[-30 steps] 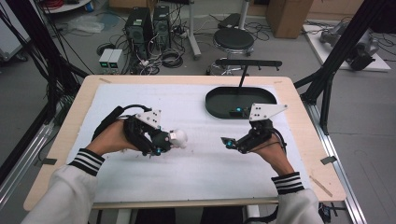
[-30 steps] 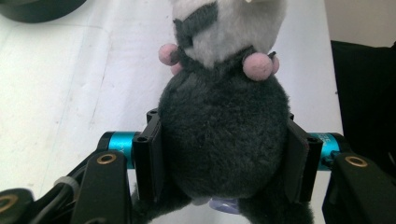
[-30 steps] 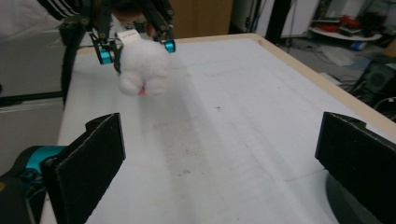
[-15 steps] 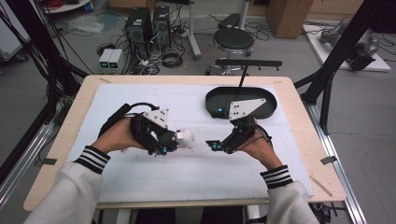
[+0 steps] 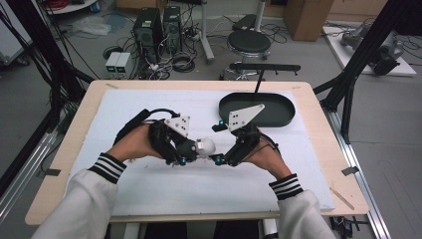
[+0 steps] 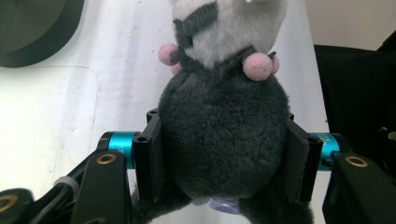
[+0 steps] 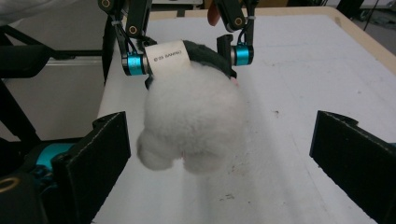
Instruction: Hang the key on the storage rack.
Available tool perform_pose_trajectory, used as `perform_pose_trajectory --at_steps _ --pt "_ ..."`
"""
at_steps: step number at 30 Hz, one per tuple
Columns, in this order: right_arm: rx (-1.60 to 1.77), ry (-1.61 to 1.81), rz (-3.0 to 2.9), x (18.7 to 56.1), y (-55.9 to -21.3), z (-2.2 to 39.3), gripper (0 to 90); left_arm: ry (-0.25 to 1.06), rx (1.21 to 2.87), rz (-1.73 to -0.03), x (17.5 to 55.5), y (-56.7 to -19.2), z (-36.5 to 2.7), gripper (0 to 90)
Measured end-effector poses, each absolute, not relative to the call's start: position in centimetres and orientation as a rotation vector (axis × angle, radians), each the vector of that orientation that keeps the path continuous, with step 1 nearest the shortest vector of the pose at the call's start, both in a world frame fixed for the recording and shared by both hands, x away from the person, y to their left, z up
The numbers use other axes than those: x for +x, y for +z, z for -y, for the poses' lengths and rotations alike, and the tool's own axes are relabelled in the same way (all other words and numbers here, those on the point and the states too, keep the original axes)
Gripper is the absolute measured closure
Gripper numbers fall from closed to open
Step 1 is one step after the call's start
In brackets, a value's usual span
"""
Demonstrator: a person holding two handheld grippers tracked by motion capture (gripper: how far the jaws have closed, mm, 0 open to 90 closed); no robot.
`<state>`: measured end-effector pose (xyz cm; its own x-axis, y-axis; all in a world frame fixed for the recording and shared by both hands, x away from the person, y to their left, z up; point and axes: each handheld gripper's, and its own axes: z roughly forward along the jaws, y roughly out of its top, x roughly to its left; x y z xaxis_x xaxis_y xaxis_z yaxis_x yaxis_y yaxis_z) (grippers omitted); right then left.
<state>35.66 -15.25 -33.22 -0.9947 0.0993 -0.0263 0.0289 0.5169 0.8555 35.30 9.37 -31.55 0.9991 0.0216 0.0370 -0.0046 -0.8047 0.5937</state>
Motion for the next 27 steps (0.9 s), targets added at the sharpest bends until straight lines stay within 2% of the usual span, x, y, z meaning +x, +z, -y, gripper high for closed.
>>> perform_pose_trajectory --at_steps 7,10,15,20,27 --pt "0.079 1.476 -2.716 35.7 -33.2 14.4 6.8 0.043 2.516 -0.01 35.4 -31.7 -9.0 42.8" --pt "0.057 1.433 -2.764 35.8 -33.5 13.7 15.4 0.051 2.524 -0.005 35.4 -31.8 -9.0 42.8" --pt "0.043 1.429 -2.787 35.9 -33.6 13.3 20.7 0.048 2.521 -0.009 35.4 -31.8 -9.1 42.8" --pt "0.049 1.43 -2.809 36.0 -33.6 13.1 31.0 0.048 2.527 -0.012 35.4 -31.8 -9.0 42.8" --pt "0.039 1.424 -2.819 36.0 -33.6 12.9 41.0 0.056 2.53 -0.018 35.5 -32.0 -9.0 42.7"
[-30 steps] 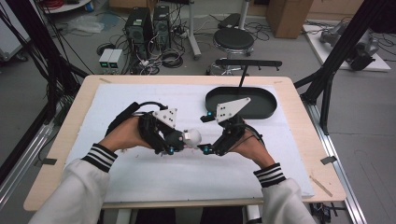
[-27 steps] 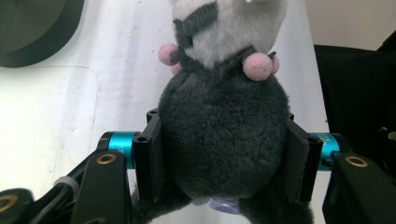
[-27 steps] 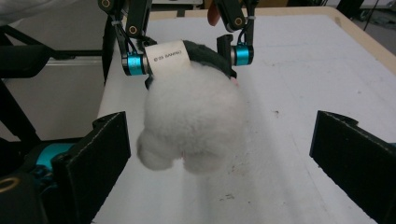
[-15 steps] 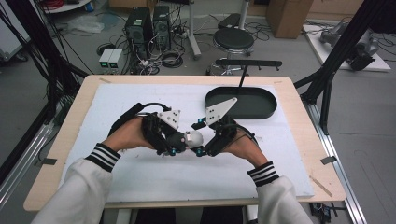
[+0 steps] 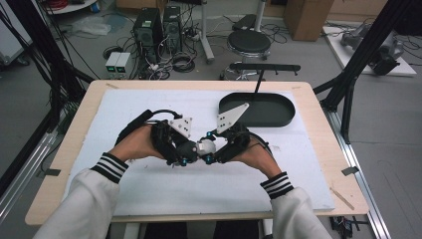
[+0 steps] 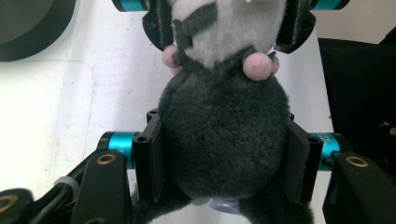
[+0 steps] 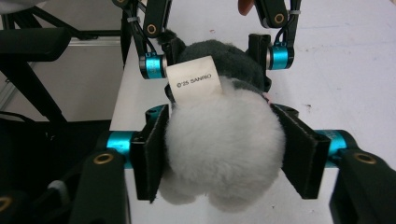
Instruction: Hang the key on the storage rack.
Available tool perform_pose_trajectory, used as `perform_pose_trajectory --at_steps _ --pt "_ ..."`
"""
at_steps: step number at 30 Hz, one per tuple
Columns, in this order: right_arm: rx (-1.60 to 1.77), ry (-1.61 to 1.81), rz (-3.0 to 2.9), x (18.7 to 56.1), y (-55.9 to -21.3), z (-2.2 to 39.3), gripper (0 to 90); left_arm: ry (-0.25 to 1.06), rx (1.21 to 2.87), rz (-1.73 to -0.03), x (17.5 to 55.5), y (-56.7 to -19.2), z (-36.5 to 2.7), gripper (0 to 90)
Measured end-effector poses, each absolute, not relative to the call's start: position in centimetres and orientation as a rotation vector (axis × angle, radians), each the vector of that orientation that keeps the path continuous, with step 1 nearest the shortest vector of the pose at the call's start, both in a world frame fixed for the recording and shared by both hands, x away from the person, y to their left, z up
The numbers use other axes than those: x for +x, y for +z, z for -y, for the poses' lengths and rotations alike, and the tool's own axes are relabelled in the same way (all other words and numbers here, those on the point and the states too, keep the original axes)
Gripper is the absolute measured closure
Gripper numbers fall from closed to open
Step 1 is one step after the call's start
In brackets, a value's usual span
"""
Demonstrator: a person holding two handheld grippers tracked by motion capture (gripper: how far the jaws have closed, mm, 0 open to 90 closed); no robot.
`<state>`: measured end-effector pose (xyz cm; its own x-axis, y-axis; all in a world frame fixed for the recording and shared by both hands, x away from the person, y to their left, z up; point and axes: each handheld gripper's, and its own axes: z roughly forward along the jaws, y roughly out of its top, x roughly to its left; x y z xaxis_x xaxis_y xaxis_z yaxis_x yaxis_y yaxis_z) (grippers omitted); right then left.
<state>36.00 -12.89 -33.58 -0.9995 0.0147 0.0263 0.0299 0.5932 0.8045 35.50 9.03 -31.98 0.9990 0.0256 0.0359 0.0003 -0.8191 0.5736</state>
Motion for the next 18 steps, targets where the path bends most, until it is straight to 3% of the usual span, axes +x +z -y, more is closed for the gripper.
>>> perform_pose_trajectory --at_steps 2,10,15,18 --pt "-0.068 -1.397 2.791 36.07 -33.59 12.93 46.5 0.054 2.542 -0.015 35.58 -31.91 -9.1 42.7" --pt "-0.089 -1.4 2.798 35.93 -33.48 12.94 53.4 0.05 2.523 -0.017 35.65 -32.05 -9.31 38.4" --pt "-0.1 -1.431 2.794 36.0 -33.27 13.23 53.9 0.111 2.437 0.022 35.58 -32.08 -9.68 28.2" --pt "-0.114 -1.448 2.79 36.03 -33.12 13.61 53.9 0.143 2.4 -0.027 35.6 -32.16 -10.03 11.2"
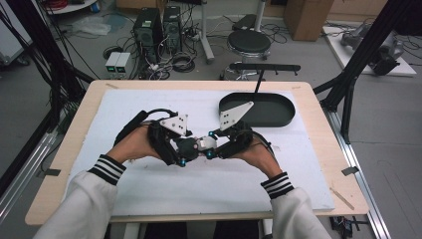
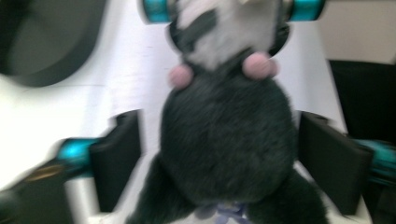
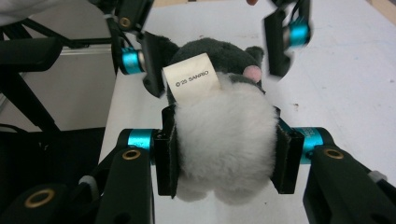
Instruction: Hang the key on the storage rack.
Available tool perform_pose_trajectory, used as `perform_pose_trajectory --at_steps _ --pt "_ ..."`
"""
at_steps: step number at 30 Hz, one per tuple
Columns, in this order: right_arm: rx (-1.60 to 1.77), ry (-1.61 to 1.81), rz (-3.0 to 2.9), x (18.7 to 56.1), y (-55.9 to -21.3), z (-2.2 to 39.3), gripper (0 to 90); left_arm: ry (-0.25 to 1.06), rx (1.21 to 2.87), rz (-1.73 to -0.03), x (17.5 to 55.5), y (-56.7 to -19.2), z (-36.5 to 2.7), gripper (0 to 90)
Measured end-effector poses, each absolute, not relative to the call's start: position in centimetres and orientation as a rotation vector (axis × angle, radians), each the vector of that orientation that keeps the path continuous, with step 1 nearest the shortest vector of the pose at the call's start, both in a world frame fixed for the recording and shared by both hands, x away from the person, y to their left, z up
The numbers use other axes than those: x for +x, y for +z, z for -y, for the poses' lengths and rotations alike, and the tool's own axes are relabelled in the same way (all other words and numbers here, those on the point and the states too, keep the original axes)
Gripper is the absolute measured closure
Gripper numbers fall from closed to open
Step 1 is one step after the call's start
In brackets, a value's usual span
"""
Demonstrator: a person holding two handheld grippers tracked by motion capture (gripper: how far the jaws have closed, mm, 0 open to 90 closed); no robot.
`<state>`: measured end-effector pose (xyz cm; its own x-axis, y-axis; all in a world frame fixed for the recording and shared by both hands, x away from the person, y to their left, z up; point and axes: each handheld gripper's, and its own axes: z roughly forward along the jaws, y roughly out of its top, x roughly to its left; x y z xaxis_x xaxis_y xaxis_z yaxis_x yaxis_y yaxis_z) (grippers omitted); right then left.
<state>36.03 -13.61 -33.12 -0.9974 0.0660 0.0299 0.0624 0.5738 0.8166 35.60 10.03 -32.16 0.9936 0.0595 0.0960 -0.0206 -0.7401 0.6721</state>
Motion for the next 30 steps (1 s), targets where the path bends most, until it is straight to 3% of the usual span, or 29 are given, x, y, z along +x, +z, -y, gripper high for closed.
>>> perform_pose_trajectory --at_steps 3,22,30 --pt "0.133 1.467 -2.776 36.1 -33.1 14.1 53.8 0.164 2.337 -0.043 35.3 -32.2 -10.5 1.7" --pt "0.31 1.561 -2.653 36.2 -32.0 17.6 53.8 0.328 2.017 -0.277 32.7 -33.0 -17.4 1.7" --pt "0.419 1.59 -2.607 36.5 -32.2 19.6 53.7 0.412 1.908 -0.394 31.1 -35.2 -21.0 1.7"
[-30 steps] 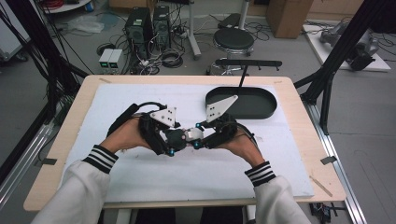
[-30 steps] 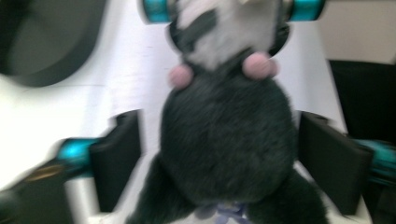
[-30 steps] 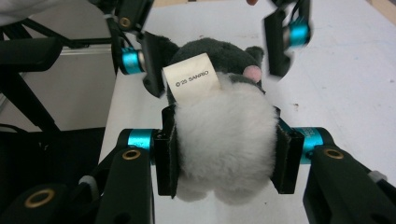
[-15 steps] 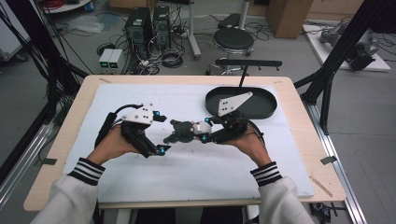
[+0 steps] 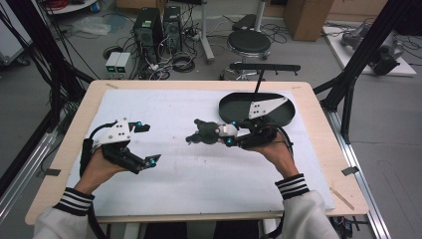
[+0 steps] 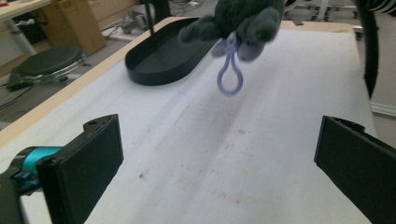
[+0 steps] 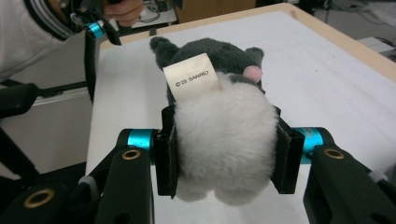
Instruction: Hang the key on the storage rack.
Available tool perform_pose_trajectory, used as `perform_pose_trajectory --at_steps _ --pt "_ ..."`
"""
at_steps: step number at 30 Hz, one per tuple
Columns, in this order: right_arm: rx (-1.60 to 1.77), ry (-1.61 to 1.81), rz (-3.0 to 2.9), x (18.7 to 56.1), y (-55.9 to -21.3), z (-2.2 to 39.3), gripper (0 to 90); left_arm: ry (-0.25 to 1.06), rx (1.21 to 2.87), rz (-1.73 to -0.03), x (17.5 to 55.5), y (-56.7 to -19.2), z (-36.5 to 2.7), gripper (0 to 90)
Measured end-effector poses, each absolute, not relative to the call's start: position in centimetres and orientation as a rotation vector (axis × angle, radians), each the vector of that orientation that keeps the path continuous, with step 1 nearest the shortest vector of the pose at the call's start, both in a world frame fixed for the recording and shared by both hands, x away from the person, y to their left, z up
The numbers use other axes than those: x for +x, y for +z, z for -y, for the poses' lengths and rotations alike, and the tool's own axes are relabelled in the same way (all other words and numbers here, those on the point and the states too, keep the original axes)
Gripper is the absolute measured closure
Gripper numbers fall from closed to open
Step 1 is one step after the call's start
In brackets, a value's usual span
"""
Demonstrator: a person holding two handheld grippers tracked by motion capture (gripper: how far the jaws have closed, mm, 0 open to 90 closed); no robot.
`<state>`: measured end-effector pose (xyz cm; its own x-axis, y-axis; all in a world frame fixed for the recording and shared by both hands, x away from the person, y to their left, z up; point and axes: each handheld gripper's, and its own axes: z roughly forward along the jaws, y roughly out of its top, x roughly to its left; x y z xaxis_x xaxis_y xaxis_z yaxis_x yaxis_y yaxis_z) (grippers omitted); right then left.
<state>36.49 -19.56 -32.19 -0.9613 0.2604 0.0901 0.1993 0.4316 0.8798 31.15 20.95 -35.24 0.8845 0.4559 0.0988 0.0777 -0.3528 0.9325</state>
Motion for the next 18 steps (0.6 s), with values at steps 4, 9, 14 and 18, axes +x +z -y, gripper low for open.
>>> perform_pose_trajectory --at_steps 4,9,14,18 --pt "0.459 1.596 -2.57 36.6 -32.0 20.2 53.6 0.439 1.873 -0.444 30.6 -35.9 -22.3 1.7" --pt "0.511 1.593 -2.53 36.8 -32.0 20.9 53.7 0.479 1.803 -0.506 29.9 -37.1 -23.9 1.7" --pt "0.558 1.591 -2.492 37.1 -31.9 21.5 53.7 0.515 1.776 -0.558 29.6 -38.2 -25.1 1.7" --pt "0.625 1.574 -2.461 37.2 -31.6 22.1 53.7 0.545 1.721 -0.608 28.7 -39.7 -26.2 1.7"
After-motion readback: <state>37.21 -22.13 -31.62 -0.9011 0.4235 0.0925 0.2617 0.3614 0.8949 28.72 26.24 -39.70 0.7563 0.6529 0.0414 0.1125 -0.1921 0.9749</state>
